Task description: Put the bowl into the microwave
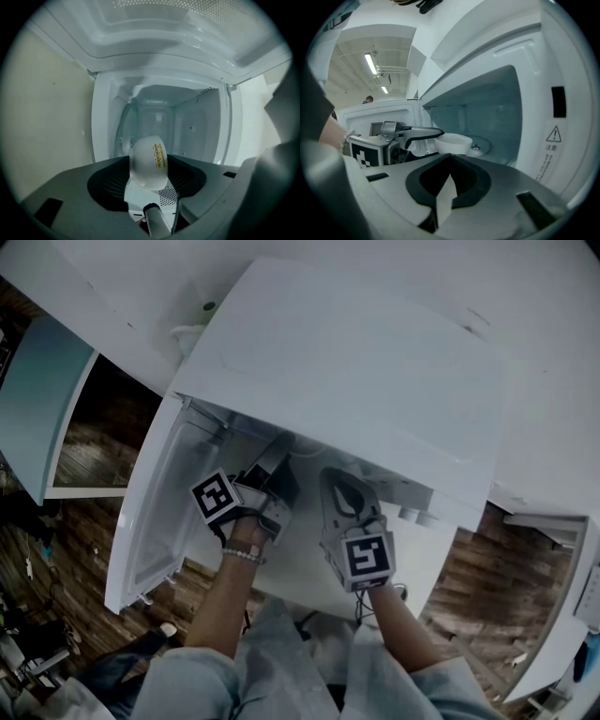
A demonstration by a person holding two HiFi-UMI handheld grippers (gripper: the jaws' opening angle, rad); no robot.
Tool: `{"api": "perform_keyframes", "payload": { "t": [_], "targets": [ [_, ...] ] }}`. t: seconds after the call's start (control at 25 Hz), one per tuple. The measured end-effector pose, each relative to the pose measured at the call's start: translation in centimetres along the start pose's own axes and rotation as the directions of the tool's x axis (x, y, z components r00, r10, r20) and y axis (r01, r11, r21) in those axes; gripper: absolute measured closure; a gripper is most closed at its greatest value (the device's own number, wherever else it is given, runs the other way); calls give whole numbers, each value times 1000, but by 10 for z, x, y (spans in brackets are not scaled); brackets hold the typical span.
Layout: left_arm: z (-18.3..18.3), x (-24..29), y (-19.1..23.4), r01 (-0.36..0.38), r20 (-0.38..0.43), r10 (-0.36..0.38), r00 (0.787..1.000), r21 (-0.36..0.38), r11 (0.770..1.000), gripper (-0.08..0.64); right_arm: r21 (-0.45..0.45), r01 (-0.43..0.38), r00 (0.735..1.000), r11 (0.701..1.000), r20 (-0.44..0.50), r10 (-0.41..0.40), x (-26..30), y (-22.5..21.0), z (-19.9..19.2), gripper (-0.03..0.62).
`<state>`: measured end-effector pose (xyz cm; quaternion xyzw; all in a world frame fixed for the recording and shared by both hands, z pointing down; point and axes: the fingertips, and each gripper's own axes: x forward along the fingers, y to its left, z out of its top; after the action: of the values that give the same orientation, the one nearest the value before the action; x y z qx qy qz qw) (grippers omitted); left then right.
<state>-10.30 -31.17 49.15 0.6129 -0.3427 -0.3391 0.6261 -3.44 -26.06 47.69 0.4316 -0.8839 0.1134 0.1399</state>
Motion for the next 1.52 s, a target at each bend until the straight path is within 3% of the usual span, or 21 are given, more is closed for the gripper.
{"api": "perform_keyframes", "payload": {
  "t": [0.32, 0.6, 0.88, 1.52],
  "targets": [
    [-3, 5, 5, -19, -8, 19, 1000, -3, 1000, 321, 43, 9, 999, 999, -35, -8, 28, -3, -5, 420],
    [-6, 11, 7, -25, -13, 25, 1000, -11, 1000, 321, 106, 7, 997, 994, -81, 1, 44, -3, -14, 319],
    [-4, 11, 9, -33, -9, 33, 999, -18, 999, 321, 182, 36, 997, 983, -70, -23, 50, -8, -10, 316],
    [-1, 12, 9, -66, -31, 67, 997, 45, 997, 318, 138, 54, 994, 989, -106, -40, 62, -13, -11, 313]
  ]
}}
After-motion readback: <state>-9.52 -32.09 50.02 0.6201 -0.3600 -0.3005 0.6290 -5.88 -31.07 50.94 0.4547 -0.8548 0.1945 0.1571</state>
